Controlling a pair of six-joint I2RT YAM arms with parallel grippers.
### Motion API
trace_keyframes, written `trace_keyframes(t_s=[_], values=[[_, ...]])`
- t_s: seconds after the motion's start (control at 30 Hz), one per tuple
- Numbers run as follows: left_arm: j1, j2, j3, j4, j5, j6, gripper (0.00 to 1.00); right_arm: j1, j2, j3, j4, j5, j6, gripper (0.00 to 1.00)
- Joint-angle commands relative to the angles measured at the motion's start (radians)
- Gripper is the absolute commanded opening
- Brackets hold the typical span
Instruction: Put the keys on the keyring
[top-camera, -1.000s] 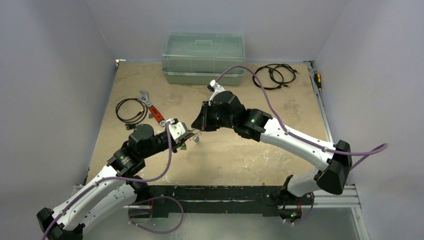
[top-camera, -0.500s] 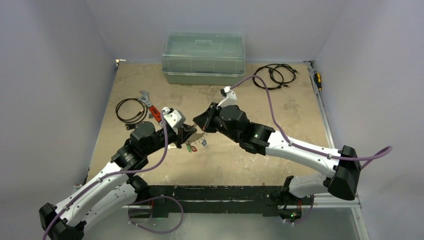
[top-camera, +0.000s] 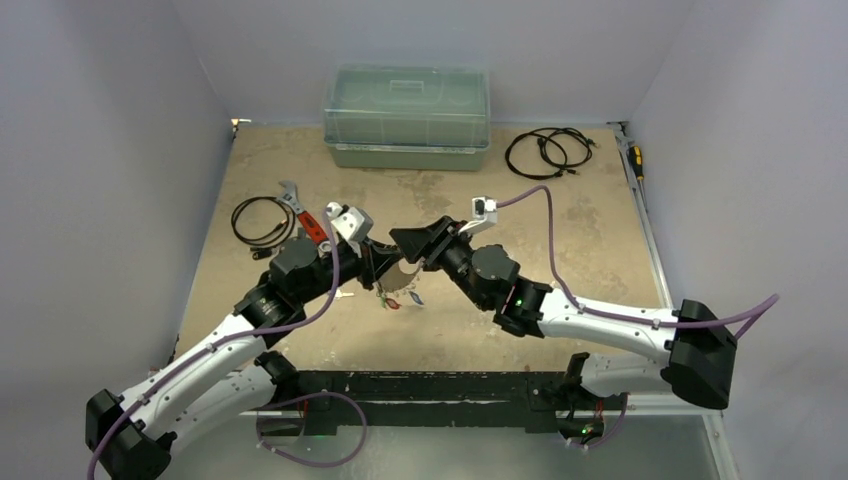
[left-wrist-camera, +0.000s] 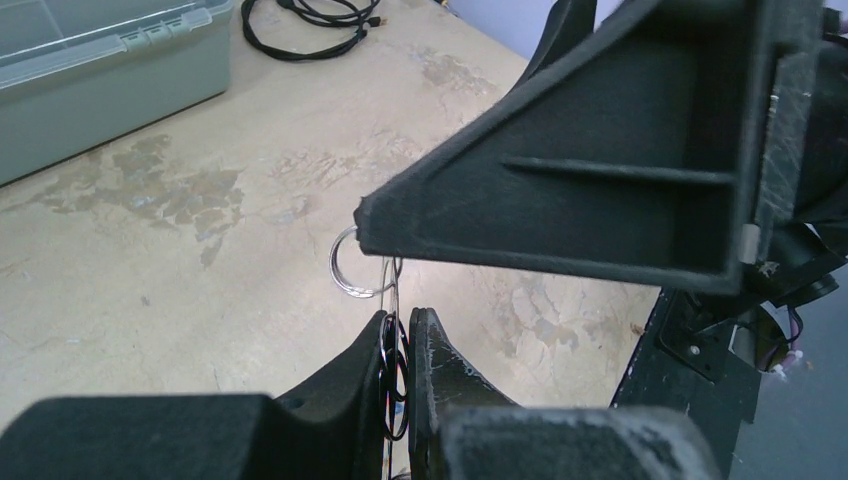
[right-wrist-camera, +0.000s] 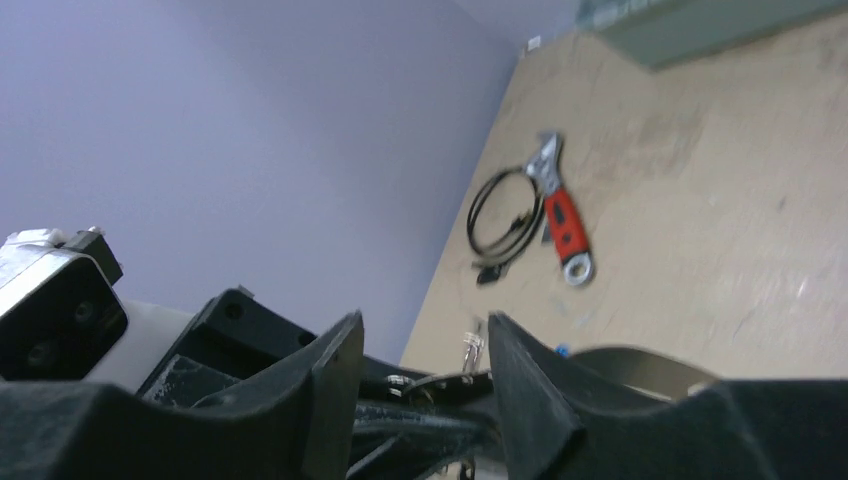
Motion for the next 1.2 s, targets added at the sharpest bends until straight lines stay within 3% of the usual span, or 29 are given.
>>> trace_keyframes(t_s=[0.0, 0.17, 0.3, 0.47, 0.6, 0.8, 0.9, 1.17], values=[[0.001, 0.006, 0.071, 0.167, 0.0, 0.057, 0.0, 0.009, -0.037, -0.035, 0.052, -0.04, -0.048, 0.61], [0.001, 0.015, 0.133, 0.002, 0.006, 0.208, 0.0, 0.003, -0.181, 0.023, -0.149, 0.005, -0.179, 0.75], [0.001, 0.017, 0.181, -0.107, 0.077, 0.333, 0.0, -0.068, -0.229, 0.143, -0.429, -0.04, -0.277, 0.77], [0.0, -0.011, 0.201, -0.228, 0.24, 0.571, 0.0, -0.226, -0.234, 0.298, -0.714, -0.283, -0.365, 0.63], [-0.005, -0.051, 0.159, -0.208, 0.336, 0.64, 0.0, -0.254, -0.217, 0.417, -0.854, -0.477, -0.449, 0.7], [-0.011, -0.084, 0.127, -0.219, 0.429, 0.716, 0.0, -0.275, -0.066, 0.609, -1.142, -0.856, -0.496, 0.75], [-0.022, -0.108, 0.098, -0.212, 0.441, 0.734, 0.0, -0.276, -0.033, 0.593, -1.152, -1.006, -0.466, 0.72], [-0.032, -0.129, 0.078, -0.206, 0.489, 0.751, 0.0, -0.276, 0.017, 0.529, -1.069, -1.146, -0.424, 0.66]])
